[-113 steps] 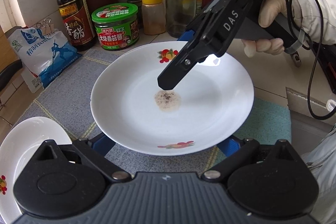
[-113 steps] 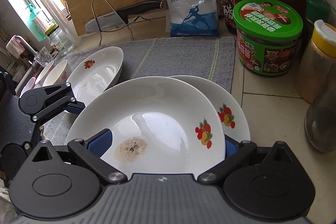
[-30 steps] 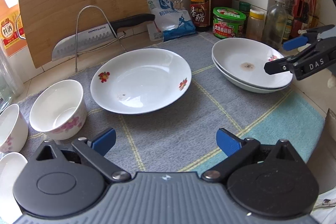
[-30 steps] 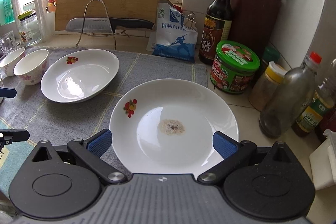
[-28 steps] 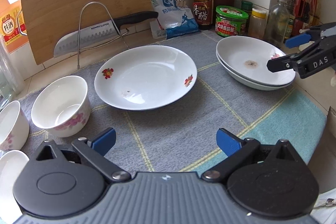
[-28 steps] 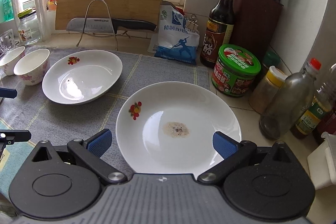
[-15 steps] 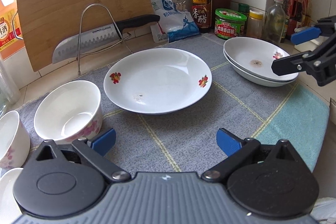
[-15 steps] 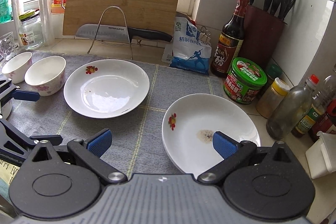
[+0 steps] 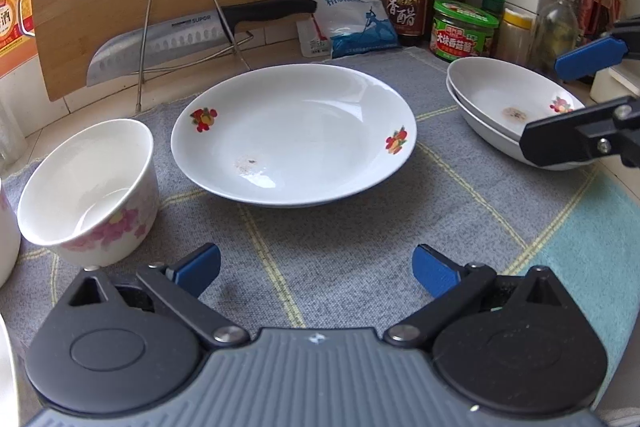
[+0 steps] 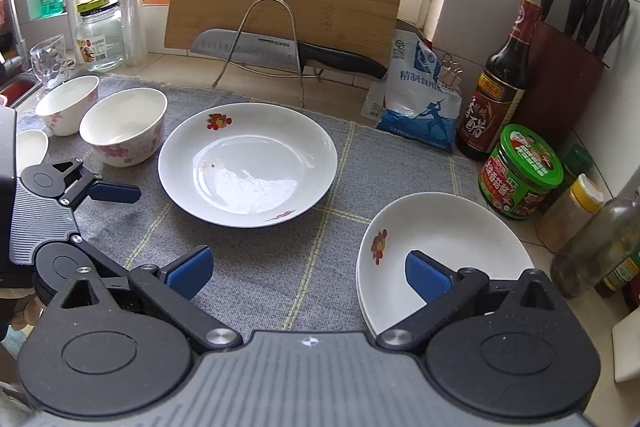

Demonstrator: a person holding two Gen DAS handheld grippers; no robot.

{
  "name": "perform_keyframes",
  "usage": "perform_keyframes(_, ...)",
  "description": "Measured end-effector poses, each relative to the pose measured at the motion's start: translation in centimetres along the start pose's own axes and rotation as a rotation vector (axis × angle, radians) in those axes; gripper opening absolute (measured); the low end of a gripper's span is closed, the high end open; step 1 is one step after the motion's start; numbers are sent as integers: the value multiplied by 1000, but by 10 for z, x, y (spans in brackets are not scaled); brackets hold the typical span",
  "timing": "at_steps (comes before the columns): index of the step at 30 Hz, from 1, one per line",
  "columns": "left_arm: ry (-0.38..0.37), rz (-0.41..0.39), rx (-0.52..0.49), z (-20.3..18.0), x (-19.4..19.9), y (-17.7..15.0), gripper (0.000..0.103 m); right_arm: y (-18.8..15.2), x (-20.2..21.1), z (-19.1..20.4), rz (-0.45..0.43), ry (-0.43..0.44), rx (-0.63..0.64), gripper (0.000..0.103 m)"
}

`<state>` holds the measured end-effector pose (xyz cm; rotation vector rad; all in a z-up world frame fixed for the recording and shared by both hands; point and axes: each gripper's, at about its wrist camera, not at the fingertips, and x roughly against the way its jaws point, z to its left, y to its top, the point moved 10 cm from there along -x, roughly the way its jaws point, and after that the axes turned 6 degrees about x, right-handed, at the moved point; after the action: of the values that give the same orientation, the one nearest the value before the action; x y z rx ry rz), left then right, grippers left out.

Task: Organize plates and bowls
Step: 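Withdraw the right tool from the stack toward the fruit-print plate, then grasp the rim of the white fruit-print plate with the right tool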

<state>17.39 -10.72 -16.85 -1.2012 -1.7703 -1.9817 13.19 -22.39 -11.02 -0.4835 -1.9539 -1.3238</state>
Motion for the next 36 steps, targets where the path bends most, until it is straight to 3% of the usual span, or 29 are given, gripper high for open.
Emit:
perform_keyframes(3, 36, 17, 25, 0, -10, -1, 102, 3, -4, -5, -1, 32, 25, 103)
perform_keyframes(17, 63, -18, 87, -1, -27, 13, 103, 31, -41, -10, 3, 228, 144, 103)
perform_keyframes(36, 84, -59, 112, -1, -33, 21, 103, 80, -157, -7, 146, 452, 288, 103)
